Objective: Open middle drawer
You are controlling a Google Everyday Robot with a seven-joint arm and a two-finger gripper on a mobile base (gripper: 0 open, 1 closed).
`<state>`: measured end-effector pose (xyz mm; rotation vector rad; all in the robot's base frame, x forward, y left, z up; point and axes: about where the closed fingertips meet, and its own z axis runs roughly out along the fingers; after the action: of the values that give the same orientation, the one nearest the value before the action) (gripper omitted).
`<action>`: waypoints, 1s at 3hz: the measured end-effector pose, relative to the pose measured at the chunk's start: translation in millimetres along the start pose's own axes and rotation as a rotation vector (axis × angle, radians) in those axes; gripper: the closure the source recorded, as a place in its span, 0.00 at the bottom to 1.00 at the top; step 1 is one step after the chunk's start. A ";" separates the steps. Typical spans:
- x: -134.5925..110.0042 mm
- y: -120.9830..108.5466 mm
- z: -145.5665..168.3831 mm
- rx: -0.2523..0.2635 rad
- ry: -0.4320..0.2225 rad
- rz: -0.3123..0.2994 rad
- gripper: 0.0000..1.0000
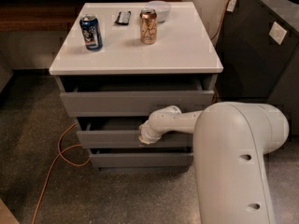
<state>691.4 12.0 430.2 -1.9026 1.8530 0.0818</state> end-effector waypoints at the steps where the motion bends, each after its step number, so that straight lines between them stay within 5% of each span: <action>1: 0.0 0.0 0.0 0.000 0.000 0.000 1.00; 2: 0.0 0.1 0.0 0.000 0.000 0.000 1.00; 3: -0.1 0.1 0.0 0.000 0.000 0.000 0.84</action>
Offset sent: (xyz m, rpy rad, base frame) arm -0.1601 0.0482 0.0263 0.3309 0.2935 0.0375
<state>691.3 12.1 430.2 -1.9025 1.8530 0.0824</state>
